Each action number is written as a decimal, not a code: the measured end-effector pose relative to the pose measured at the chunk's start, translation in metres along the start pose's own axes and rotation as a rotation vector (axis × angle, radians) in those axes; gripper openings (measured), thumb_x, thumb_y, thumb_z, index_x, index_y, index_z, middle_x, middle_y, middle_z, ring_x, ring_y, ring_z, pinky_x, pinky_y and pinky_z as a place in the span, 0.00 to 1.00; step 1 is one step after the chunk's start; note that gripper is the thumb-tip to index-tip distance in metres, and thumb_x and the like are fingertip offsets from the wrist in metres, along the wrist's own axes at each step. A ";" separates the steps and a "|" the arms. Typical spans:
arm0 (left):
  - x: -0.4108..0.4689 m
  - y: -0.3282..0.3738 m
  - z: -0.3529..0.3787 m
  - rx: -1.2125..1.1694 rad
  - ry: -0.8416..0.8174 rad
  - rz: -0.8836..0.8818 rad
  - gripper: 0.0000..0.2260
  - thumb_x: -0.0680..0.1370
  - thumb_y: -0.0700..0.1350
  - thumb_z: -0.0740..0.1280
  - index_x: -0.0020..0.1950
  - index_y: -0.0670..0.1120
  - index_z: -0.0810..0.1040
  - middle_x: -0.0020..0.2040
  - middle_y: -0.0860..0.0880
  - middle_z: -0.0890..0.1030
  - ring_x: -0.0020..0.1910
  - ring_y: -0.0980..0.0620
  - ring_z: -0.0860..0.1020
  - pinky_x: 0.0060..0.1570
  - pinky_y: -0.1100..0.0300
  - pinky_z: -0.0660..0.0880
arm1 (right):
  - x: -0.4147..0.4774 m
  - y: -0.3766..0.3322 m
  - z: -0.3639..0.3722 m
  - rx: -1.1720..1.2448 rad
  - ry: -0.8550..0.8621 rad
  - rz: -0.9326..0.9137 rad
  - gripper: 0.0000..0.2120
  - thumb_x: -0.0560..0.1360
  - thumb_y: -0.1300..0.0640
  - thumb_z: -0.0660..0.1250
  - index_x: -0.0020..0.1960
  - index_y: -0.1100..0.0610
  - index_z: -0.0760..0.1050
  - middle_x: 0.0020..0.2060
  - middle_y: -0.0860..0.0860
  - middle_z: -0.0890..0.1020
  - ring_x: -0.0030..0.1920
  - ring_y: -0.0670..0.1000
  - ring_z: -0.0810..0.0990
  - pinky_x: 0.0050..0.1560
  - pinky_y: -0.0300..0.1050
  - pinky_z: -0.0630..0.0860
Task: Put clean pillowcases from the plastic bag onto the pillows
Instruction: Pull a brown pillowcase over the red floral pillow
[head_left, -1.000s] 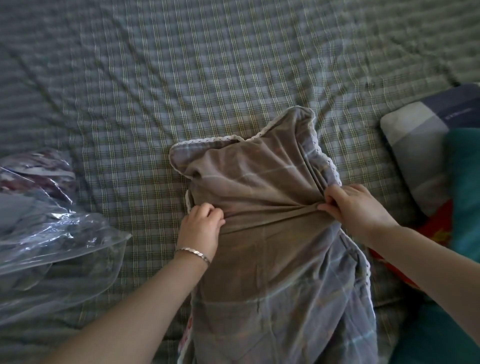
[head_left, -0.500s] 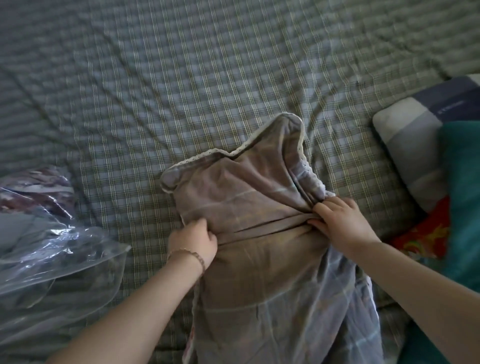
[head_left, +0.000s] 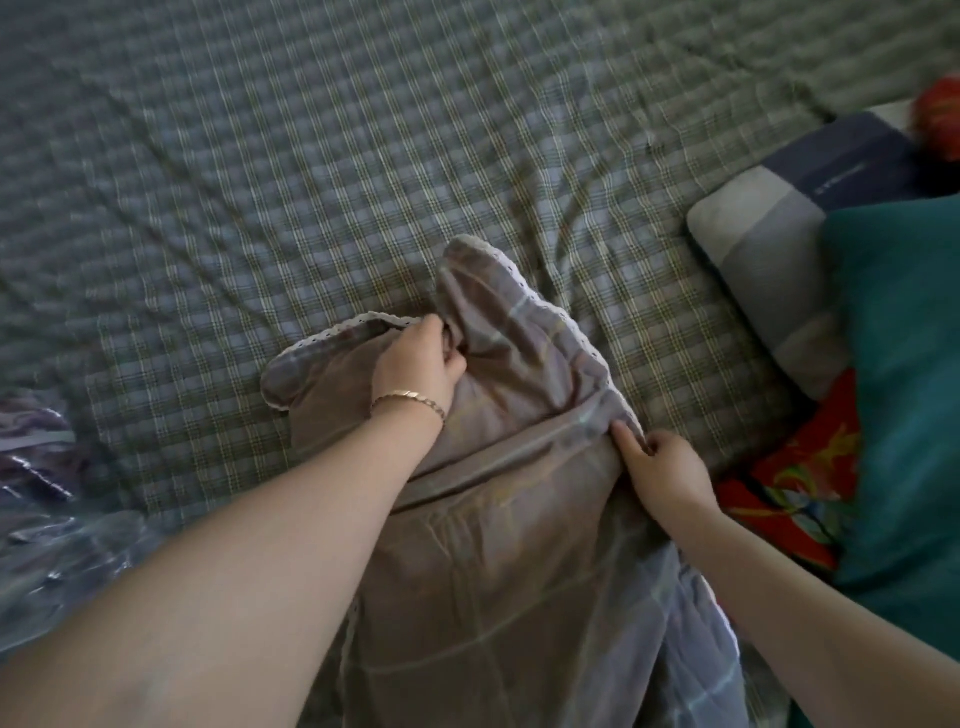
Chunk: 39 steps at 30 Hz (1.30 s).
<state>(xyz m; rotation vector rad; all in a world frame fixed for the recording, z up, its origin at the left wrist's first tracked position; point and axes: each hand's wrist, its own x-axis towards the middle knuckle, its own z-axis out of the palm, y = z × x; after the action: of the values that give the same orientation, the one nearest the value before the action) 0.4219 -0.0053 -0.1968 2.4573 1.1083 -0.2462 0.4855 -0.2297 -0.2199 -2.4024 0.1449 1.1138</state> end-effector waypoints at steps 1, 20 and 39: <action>-0.004 -0.001 -0.002 -0.055 0.048 0.003 0.04 0.75 0.42 0.64 0.44 0.42 0.71 0.46 0.41 0.77 0.48 0.40 0.75 0.41 0.53 0.65 | -0.002 -0.001 0.000 -0.029 0.048 -0.035 0.22 0.77 0.41 0.58 0.34 0.57 0.68 0.32 0.53 0.75 0.38 0.56 0.75 0.39 0.48 0.71; -0.064 -0.014 -0.008 -0.085 0.012 0.104 0.11 0.71 0.38 0.68 0.53 0.41 0.75 0.55 0.42 0.72 0.50 0.43 0.75 0.53 0.52 0.73 | -0.028 0.036 -0.020 -0.298 0.163 0.089 0.07 0.77 0.54 0.61 0.52 0.57 0.71 0.49 0.55 0.76 0.49 0.57 0.74 0.47 0.50 0.71; -0.181 -0.111 -0.007 -0.860 0.145 -0.275 0.05 0.72 0.43 0.67 0.36 0.47 0.74 0.31 0.57 0.77 0.33 0.65 0.73 0.35 0.75 0.68 | -0.096 -0.022 0.071 -0.463 0.076 -1.217 0.12 0.71 0.48 0.59 0.35 0.54 0.74 0.32 0.49 0.78 0.32 0.53 0.78 0.37 0.43 0.65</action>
<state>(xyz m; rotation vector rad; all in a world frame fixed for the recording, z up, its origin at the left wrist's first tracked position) 0.2188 -0.0585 -0.1648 1.5786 1.2663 0.2865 0.3795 -0.1867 -0.1798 -2.1850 -1.4691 0.4593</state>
